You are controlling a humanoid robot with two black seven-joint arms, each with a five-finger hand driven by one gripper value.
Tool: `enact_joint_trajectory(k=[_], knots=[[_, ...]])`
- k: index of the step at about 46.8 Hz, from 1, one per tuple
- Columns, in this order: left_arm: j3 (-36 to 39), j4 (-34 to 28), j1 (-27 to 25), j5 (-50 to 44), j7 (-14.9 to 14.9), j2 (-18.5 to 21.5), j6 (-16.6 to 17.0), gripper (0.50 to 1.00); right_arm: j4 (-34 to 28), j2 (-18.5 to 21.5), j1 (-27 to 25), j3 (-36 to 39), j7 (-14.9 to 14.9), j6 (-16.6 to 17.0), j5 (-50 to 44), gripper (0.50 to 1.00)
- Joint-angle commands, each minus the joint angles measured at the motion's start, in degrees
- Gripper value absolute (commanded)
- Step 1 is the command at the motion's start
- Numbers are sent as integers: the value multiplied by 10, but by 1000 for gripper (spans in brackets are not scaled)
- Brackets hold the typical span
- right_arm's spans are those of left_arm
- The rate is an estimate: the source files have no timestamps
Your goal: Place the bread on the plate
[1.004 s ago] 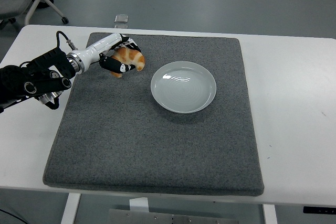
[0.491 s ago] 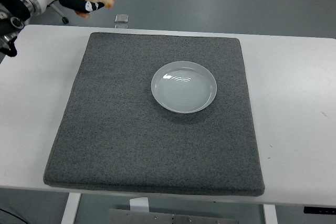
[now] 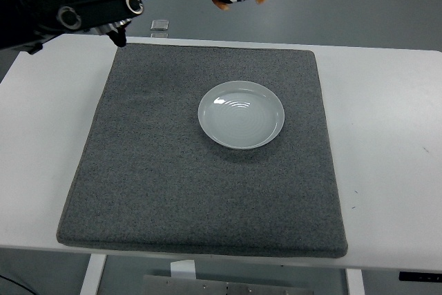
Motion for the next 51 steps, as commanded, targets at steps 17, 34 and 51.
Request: enact_joint_trajectory(k=[17, 34, 51], knots=[[44, 3, 90, 2, -1, -59, 68, 500, 0, 0, 0, 0, 0, 0, 0, 930], [72, -17, 162, 26, -9, -56, 115, 500, 0, 0, 0, 0, 0, 0, 0, 930], [66, -17, 202, 36, -10, -57, 129, 500, 0, 0, 0, 0, 0, 0, 0, 930]])
